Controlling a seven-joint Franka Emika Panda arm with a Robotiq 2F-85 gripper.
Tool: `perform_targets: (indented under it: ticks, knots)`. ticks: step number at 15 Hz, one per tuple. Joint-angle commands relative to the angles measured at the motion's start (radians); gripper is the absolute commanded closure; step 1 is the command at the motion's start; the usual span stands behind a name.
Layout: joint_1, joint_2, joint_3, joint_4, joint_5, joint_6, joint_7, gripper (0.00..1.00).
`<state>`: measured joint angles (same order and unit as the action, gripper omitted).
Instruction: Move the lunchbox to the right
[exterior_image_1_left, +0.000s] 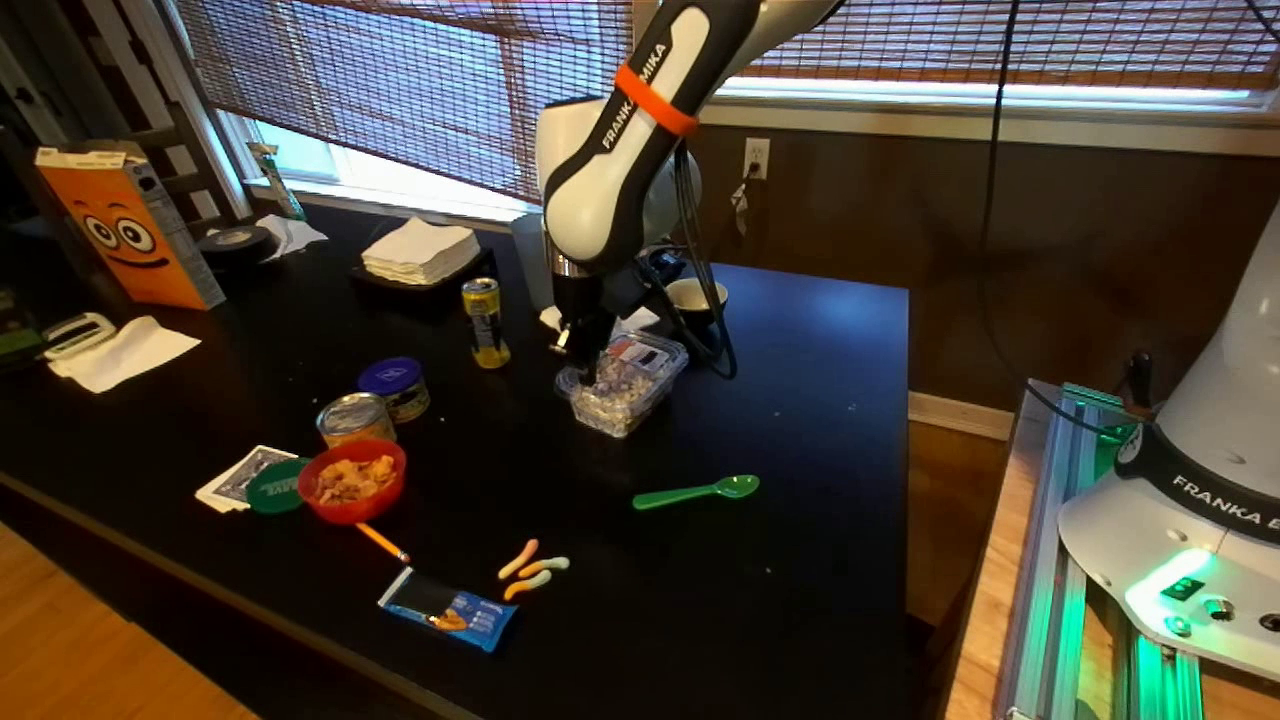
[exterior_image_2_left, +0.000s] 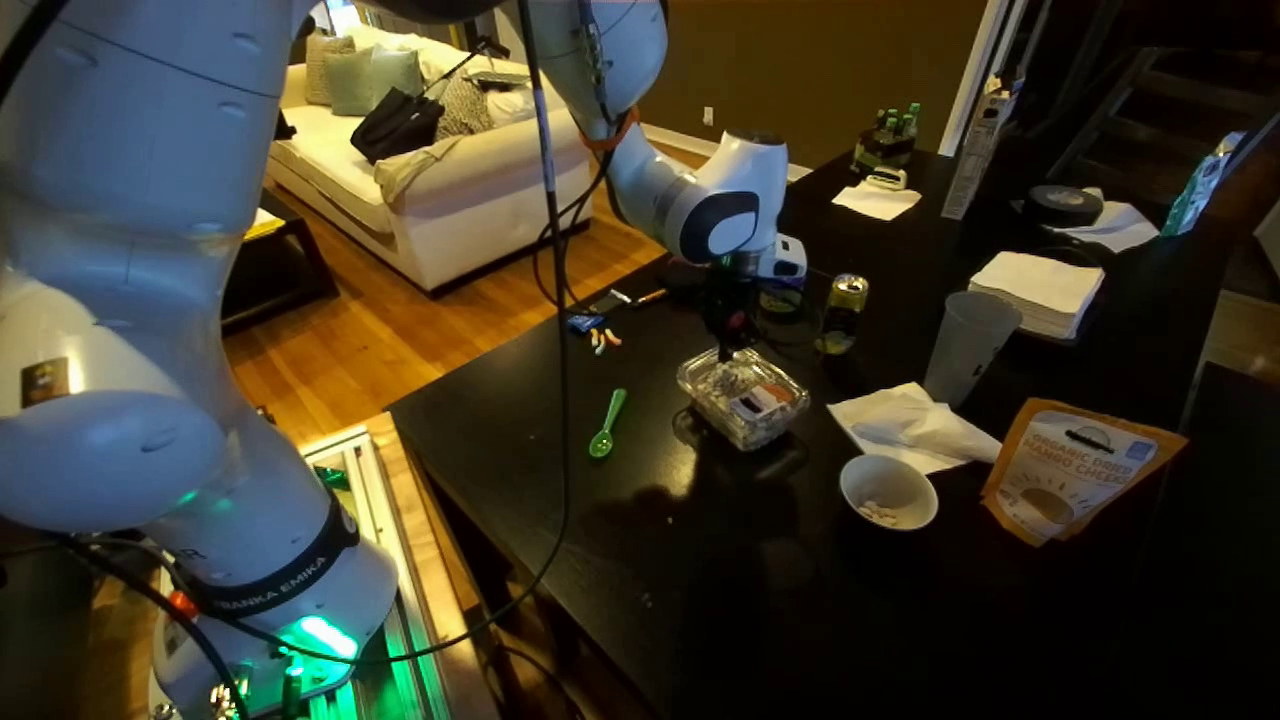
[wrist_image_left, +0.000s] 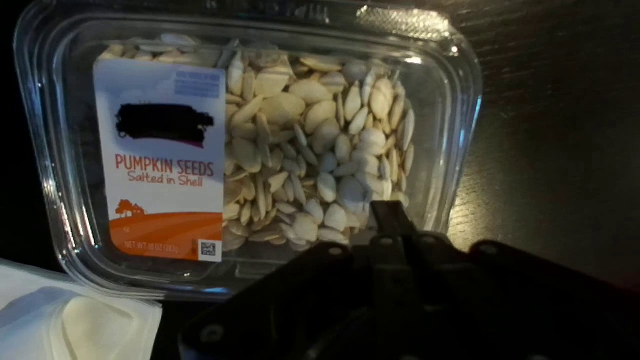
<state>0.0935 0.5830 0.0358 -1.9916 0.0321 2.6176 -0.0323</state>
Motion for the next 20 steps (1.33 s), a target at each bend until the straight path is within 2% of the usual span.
perform_targets:
  ticks: [1, 8, 16, 20]
  knots:
    - [-0.014, -0.012, 0.015, 0.020, 0.002, 0.002, 0.013, 1.00]
    - [-0.030, -0.024, 0.030, 0.046, 0.019, 0.012, 0.010, 1.00]
    - [0.001, 0.086, -0.005, 0.064, -0.020, -0.011, 0.042, 1.00]
    - [-0.007, 0.072, 0.000, 0.078, -0.010, -0.021, 0.042, 1.00]
